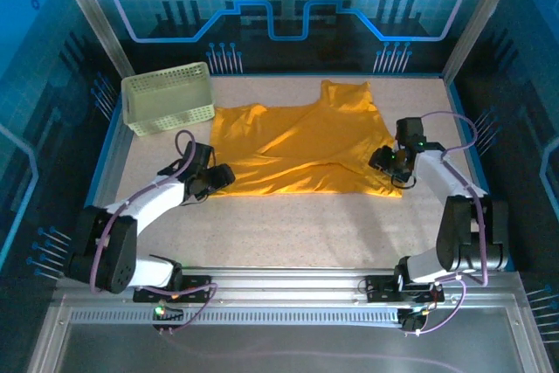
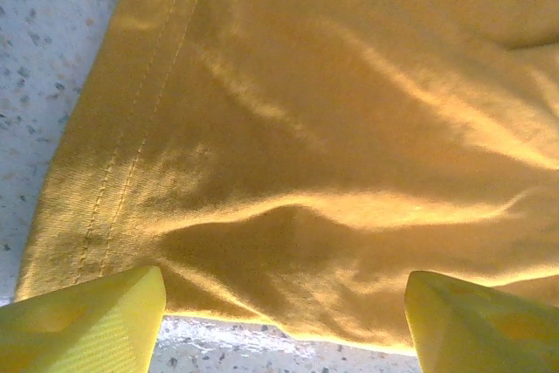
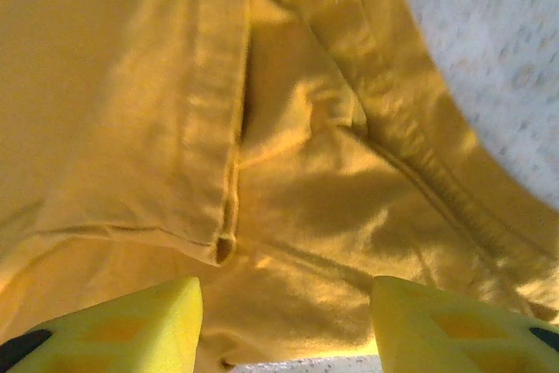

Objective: Fold the inside-out t-shirt

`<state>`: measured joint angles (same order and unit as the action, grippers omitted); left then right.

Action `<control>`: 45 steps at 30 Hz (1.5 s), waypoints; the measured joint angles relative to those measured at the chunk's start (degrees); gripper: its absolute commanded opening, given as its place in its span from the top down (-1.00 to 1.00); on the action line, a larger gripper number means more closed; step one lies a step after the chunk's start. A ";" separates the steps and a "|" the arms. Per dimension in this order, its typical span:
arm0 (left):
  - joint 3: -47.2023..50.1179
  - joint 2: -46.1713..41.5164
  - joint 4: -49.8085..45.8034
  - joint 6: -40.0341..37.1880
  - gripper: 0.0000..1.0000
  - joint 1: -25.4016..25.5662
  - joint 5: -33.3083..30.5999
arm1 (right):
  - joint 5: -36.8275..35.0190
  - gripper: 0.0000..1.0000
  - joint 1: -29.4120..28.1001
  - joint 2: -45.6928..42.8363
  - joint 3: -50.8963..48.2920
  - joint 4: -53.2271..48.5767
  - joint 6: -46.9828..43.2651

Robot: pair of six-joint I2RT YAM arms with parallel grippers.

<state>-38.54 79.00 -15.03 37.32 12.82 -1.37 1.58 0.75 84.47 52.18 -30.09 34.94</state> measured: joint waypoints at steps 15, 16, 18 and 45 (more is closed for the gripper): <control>0.59 3.98 2.34 0.02 -0.49 -3.28 0.26 | 3.67 -0.23 11.06 6.97 -3.43 3.43 2.84; 0.90 3.56 2.43 0.00 -0.49 -3.28 0.26 | 3.32 -0.23 11.08 6.97 -3.30 3.28 2.86; 1.57 2.40 2.21 0.00 -0.50 -3.28 0.31 | 2.84 -0.24 11.63 6.97 -3.02 2.95 2.80; -9.64 13.14 1.90 0.24 -0.60 4.00 3.13 | 4.96 -0.25 -1.29 13.25 5.64 1.03 1.29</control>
<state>-48.18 92.14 -13.13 37.56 16.82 1.76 6.55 -0.54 97.71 57.82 -29.06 36.23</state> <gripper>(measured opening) 0.797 0.624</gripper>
